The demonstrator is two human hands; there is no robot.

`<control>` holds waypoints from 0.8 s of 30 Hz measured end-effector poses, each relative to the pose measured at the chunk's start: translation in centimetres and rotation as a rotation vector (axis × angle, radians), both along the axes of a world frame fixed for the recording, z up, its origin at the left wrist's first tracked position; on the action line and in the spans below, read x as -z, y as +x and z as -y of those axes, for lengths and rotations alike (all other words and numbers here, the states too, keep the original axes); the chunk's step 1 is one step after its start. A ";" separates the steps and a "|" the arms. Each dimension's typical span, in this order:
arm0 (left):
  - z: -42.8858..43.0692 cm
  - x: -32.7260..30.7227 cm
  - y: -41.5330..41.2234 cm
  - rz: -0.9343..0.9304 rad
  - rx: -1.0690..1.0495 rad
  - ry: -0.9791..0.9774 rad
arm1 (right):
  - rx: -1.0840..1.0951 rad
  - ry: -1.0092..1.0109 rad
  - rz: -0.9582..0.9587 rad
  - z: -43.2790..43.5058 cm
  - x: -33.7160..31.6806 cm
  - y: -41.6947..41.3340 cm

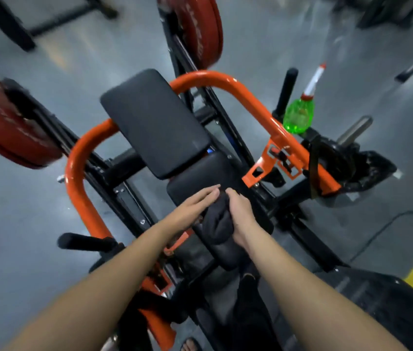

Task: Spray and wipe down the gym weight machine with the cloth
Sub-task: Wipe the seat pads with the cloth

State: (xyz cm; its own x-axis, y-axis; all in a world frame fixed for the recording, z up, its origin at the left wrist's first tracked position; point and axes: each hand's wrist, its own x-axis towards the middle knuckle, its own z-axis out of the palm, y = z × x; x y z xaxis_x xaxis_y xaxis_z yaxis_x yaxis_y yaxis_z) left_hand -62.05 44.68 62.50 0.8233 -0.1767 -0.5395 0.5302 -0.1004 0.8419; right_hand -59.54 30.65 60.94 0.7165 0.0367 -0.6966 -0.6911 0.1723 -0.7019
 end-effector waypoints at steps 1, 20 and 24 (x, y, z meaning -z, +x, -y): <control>-1.2 -2.0 -0.9 -0.004 -0.009 -0.060 | -0.026 0.033 0.015 -0.9 -1.2 0.1; -5.7 -4.8 4.5 0.032 -0.509 0.008 | -0.575 0.034 0.063 -7.8 -7.6 9.5; -4.3 -1.8 7.2 -0.048 -0.771 -0.023 | -0.839 -0.180 0.220 -7.2 -4.1 13.1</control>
State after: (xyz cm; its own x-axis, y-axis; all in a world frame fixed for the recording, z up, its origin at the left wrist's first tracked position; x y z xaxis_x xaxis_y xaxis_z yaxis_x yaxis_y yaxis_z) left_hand -54.86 48.94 64.34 0.6938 0.4260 -0.5807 0.4790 0.3291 0.8138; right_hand -46.49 37.80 65.05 0.6208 0.5134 -0.5925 -0.3863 -0.4573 -0.8010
